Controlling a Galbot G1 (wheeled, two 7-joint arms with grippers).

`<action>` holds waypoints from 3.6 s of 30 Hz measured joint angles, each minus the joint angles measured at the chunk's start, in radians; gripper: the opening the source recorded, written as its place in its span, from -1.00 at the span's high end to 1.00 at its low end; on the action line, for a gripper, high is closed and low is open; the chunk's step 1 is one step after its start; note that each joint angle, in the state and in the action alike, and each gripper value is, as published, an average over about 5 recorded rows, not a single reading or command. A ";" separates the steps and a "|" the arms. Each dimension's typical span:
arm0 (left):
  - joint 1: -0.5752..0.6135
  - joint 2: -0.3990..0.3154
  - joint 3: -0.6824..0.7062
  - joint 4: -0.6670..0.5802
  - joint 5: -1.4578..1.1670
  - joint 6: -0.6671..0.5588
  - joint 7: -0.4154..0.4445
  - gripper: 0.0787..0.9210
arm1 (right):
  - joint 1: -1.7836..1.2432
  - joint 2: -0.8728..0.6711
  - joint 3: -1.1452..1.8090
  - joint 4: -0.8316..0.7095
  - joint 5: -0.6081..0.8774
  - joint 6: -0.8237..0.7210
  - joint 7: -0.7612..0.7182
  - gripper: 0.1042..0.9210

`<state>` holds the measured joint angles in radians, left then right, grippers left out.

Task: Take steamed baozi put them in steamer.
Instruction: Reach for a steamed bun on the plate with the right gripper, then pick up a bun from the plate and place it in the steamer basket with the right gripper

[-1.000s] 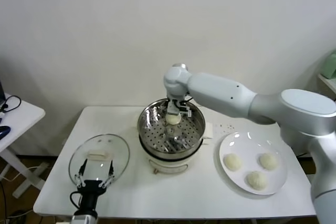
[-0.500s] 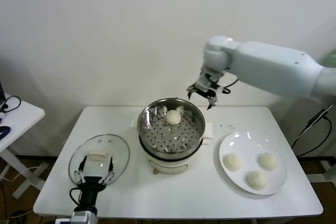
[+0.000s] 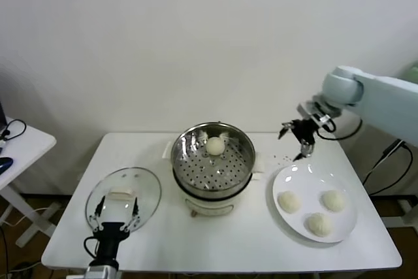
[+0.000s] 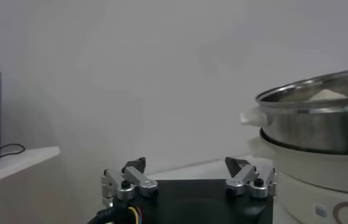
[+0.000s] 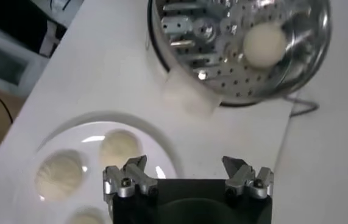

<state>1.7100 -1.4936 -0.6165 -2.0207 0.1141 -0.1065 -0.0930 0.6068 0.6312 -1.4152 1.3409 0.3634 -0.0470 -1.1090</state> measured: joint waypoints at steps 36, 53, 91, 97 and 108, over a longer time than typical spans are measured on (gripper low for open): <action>0.022 -0.006 -0.019 0.031 -0.017 -0.022 -0.016 -0.77 | -0.457 0.050 0.223 -0.139 -0.073 -0.078 0.101 -0.76; 0.011 -0.006 -0.015 0.038 -0.016 -0.019 -0.016 -0.77 | -0.472 0.060 0.243 -0.156 -0.065 -0.083 0.100 -0.41; -0.028 -0.021 0.056 0.013 0.028 0.009 -0.033 -0.77 | 0.152 0.332 -0.072 -0.221 0.502 -0.128 0.102 -0.43; -0.031 -0.022 0.068 0.002 0.035 0.016 -0.035 -0.77 | 0.114 0.456 -0.049 -0.267 0.524 -0.140 0.122 -0.43; -0.006 -0.018 0.059 0.001 0.022 0.009 -0.040 -0.77 | 0.009 0.617 -0.035 -0.332 0.517 -0.148 0.148 -0.43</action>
<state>1.7045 -1.5116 -0.5572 -2.0199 0.1366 -0.0973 -0.1330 0.6160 1.2480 -1.4502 1.0088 0.8809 -0.1953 -0.9612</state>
